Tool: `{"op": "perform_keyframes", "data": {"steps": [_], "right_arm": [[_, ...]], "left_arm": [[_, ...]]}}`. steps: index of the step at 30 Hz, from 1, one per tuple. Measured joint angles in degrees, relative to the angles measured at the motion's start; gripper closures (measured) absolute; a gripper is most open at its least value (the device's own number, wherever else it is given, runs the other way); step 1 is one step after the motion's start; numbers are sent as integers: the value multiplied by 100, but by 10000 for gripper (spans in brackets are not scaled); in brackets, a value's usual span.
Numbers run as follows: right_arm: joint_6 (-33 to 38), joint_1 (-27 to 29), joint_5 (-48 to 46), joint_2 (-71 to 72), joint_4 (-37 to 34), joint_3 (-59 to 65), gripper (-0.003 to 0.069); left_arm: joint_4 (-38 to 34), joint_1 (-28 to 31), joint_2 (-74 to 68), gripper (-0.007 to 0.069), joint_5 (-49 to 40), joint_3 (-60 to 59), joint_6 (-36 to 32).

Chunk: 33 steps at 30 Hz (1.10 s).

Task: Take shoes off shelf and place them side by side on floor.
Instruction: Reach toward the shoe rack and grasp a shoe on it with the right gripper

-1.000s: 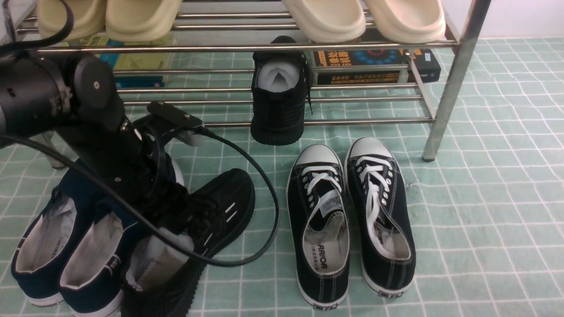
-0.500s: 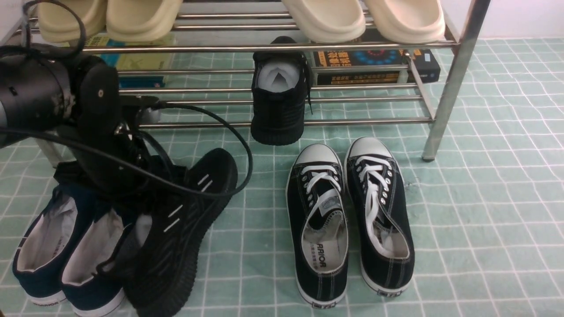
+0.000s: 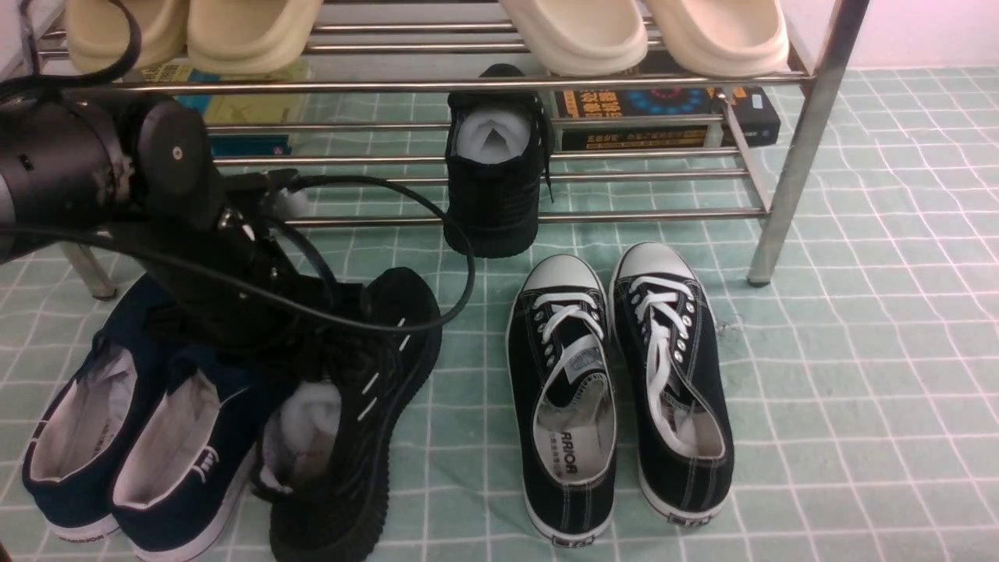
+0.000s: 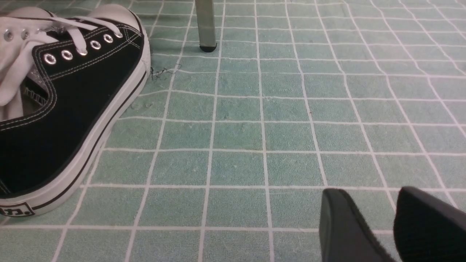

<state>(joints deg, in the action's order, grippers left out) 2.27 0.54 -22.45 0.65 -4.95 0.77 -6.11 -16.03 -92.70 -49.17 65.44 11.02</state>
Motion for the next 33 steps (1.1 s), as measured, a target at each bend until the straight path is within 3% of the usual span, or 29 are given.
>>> {"op": "perform_keyframes", "data": {"steps": [8, 9, 11, 16, 20, 23, 24, 26, 27, 30, 32, 33], "right_arm": [[0, 0, 0, 0, 0, 0, 419], [0, 0, 0, 0, 0, 0, 419], [0, 0, 0, 0, 0, 0, 419], [0, 0, 0, 0, 0, 0, 419], [0, 0, 0, 0, 0, 0, 419], [0, 0, 0, 0, 0, 0, 419], [5, 0, 18, 0, 13, 0, 419], [-139, 0, 103, 0, -191, 0, 419], [-173, 0, 113, 0, -191, 8, 419], [-1087, 0, 326, 0, -1565, 55, 419], [-1347, 0, 365, 0, -1971, 58, 419], [-1643, 0, 414, 0, -2499, 58, 419]], "left_arm": [[-576, 0, 81, 262, 8, 18, -361], [-589, 4, 228, 204, -88, 95, -406], [-601, 19, 492, 161, -153, 245, -447], [-514, 26, 1140, 144, -188, 469, -486], [-98, 26, 1720, 268, -521, 476, -486], [214, 26, 1906, 417, -875, 476, -486], [439, 26, 1973, 513, -1053, 476, -486], [738, 88, 2018, 592, -1241, 476, -486], [755, 88, 2018, 595, -1241, 476, -486], [775, 526, 1969, 610, -1263, 232, -533], [662, 751, 1918, 610, -1263, 88, -627], [402, 1049, 1819, 610, -1268, -109, -831]]}}
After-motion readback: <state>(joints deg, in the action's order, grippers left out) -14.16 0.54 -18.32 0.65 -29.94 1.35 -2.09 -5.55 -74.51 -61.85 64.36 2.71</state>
